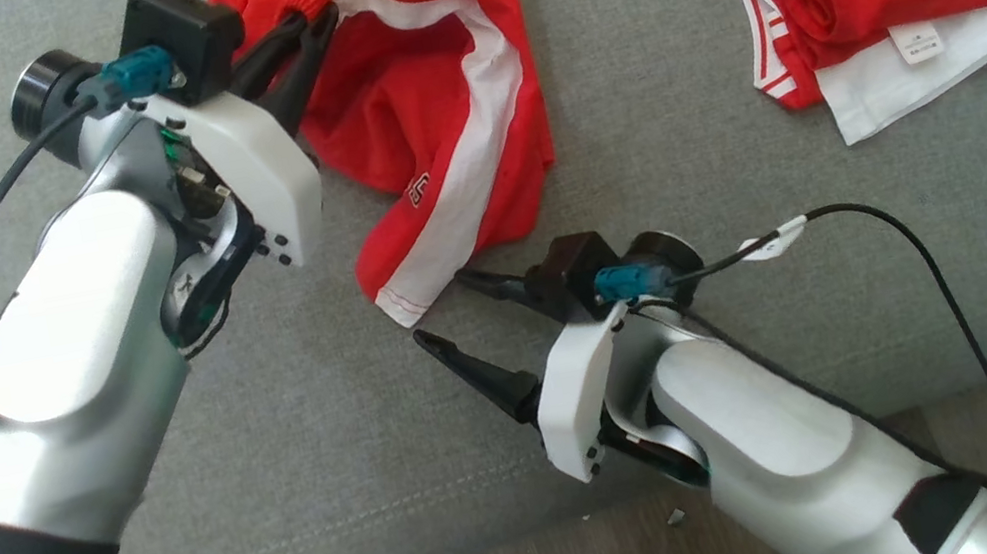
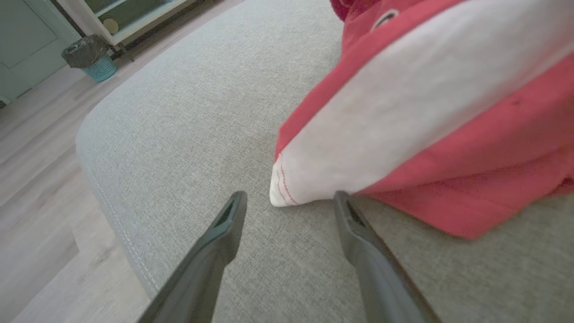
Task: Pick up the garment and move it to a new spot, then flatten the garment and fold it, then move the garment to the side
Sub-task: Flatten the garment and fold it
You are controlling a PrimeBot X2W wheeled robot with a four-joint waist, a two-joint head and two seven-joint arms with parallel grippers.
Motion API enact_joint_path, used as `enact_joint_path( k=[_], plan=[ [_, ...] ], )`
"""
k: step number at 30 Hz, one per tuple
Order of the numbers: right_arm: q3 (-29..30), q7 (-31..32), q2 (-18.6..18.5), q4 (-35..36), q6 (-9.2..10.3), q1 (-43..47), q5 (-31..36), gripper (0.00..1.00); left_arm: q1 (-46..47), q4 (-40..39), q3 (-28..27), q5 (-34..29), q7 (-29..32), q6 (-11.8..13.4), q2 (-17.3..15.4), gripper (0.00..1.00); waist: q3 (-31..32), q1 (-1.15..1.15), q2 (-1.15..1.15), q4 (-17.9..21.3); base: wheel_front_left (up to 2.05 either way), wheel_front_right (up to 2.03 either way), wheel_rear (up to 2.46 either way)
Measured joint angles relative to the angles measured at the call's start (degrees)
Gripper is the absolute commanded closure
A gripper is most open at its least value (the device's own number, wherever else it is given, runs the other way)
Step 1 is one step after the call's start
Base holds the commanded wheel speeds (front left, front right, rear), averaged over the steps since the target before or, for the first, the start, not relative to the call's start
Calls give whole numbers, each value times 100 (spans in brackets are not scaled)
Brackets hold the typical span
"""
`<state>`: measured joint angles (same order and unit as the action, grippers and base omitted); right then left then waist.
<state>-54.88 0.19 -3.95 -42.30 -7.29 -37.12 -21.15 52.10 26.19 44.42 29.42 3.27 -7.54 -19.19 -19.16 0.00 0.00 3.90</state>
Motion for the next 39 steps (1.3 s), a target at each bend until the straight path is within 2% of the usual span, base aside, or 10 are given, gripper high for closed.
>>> enact_joint_path(
  k=[10,25,39],
  plan=[
    [-120,130,-1,-40,0,-123,-503,0,157,135,110,33,-91,0,110,100,-60,0,0,-42,0,0,0],
    [-227,178,-1,-354,0,-331,-357,0,335,285,248,116,-194,0,222,100,-187,0,0,-225,0,0,0],
    [54,171,1,-425,-1,-333,-334,0,438,404,367,152,-293,0,352,100,-256,0,0,-418,0,0,0]
  ],
)
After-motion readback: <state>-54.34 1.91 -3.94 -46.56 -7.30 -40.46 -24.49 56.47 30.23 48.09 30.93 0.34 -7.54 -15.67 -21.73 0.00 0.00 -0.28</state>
